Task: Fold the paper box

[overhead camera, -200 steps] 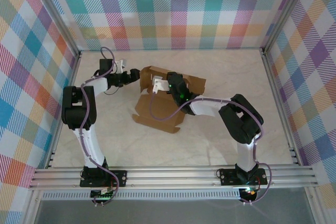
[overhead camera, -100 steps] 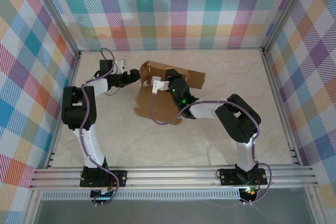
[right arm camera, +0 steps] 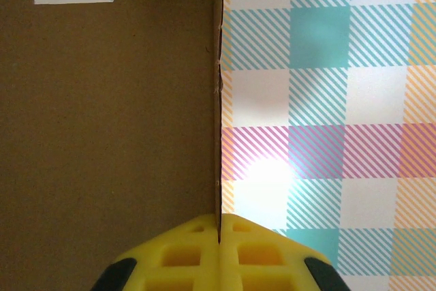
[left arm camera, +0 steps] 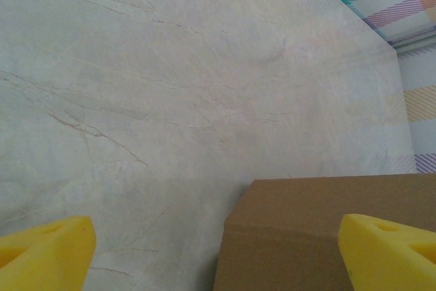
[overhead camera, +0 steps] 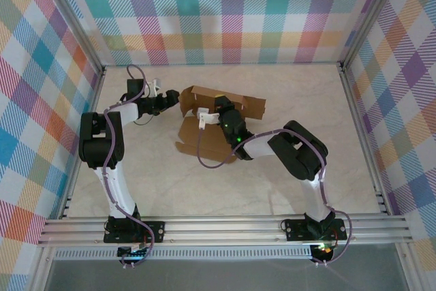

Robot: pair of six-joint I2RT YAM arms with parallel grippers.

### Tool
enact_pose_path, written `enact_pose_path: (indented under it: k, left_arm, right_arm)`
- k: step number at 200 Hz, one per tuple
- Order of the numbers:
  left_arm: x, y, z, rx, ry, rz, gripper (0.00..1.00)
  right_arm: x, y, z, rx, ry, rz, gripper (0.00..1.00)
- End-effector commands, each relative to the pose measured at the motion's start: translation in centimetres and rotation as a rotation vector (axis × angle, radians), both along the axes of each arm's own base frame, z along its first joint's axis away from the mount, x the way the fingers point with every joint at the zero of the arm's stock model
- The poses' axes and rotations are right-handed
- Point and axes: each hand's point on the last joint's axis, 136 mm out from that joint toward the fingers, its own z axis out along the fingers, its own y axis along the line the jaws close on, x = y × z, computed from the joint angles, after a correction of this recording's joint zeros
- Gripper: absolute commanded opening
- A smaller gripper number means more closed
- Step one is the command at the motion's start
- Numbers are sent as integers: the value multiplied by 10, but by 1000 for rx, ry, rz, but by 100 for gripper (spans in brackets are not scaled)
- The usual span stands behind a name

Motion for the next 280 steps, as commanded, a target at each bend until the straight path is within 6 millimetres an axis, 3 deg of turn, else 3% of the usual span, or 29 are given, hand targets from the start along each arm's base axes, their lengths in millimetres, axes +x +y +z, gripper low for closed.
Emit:
enact_pose_path:
  k: [1,67,88,133,194,199,234,280]
  left_arm:
    - [-1,5,13,9,-24,4,90]
    - [2,2,17,-19,-21,-2,87]
    - [3,2,18,-23,-22,-2,88]
    - [4,5,17,-6,-20,7,90]
    - [25,16,12,-3,38,43,81]
    - [26,15,10,-8,47,37,80]
    - [26,13,2,-5,75,19,79]
    - [22,5,-2,-2,94,-15,80]
  right_arm:
    - [-5,1,6,36,-59,3,0]
    - [-1,-4,-18,66,218,-9,0]
    - [-2,-3,-18,100,301,-5,0]
    - [1,-6,-8,112,280,-6,0]
    - [-3,-8,5,147,290,14,0]
    - [-4,-9,-1,131,314,10,0]
    - [-6,-11,7,180,371,15,0]
    - [-4,-14,-2,169,470,5,0]
